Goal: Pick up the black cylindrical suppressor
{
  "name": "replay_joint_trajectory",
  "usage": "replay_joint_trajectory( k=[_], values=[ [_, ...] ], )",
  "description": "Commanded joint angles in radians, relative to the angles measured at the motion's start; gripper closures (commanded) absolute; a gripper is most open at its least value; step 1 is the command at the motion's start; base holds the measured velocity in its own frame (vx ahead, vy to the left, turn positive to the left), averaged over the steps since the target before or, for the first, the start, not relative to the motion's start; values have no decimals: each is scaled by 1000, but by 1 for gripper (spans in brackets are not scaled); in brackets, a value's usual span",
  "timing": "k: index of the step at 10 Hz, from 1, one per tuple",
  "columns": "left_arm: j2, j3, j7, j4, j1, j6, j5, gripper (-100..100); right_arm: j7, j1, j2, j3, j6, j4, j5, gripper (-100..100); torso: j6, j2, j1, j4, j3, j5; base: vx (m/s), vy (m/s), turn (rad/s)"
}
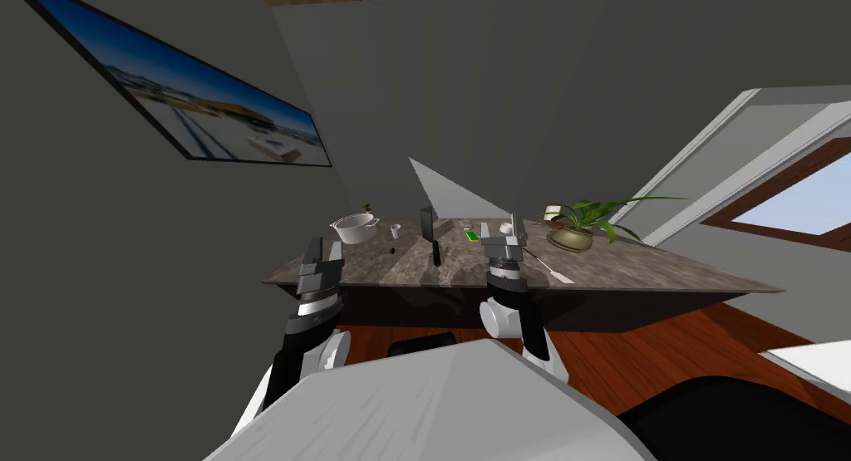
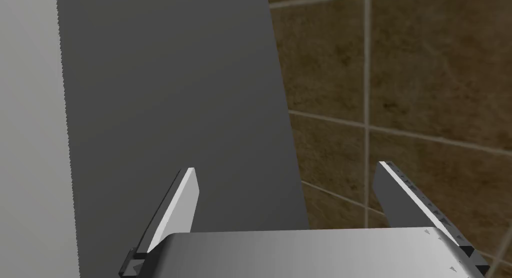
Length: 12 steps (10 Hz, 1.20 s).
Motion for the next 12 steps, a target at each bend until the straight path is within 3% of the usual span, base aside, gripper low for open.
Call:
replay_joint_trajectory(
  k=[1,5,11,12],
  values=[
    [0,0,0,0,0,0,0,0,4,7,-35,-6,-1,-1,8,-100,0,0,0,0,0,0,-9,-8,79],
    [0,0,0,0,0,0,0,0,26,49,-149,-46,-8,-16,56,-100,0,3,-3,1,2,-1,-42,-38,161],
    [0,0,0,0,0,0,0,0,89,160,-332,-156,-24,-62,188,-100,0,6,-5,1,3,-1,-83,-66,294],
    [0,0,0,0,0,0,0,0,89,160,-340,-156,-24,-62,188,-100,0,6,-7,1,4,-1,-79,-68,99]
  ],
)
